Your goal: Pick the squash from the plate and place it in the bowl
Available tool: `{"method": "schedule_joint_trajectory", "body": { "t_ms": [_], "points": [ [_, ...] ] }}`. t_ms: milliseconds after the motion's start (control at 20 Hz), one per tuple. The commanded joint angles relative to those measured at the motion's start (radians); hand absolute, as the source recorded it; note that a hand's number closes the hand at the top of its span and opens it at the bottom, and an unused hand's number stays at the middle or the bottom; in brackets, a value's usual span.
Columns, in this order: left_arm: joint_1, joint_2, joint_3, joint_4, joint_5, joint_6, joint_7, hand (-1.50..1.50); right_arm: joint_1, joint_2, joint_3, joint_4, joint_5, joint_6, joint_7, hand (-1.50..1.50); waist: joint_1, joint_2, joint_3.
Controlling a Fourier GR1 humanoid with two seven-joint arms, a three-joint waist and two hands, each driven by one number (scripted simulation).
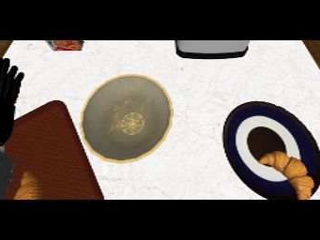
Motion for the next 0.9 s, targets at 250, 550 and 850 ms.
{"method": "schedule_joint_trajectory", "body": {
  "t_ms": [250,550,850],
  "points": [
    [-0.023,-0.002,-0.007,0.017,-0.005,-0.006,0.005,0.00,-0.207,0.150,-0.016,-0.327,-0.291,0.260,0.286,1.50,0.012,0.002,-0.002],
    [-0.018,-0.004,-0.012,-0.011,-0.013,0.003,0.022,0.00,-0.343,0.281,-0.017,-0.432,-0.529,0.371,0.606,1.50,0.011,0.000,-0.001],
    [-0.049,0.017,0.006,0.029,0.004,-0.026,0.011,0.00,-0.628,0.413,0.187,-0.365,-0.554,0.319,0.989,1.50,0.022,0.000,-0.002]
  ]
}}
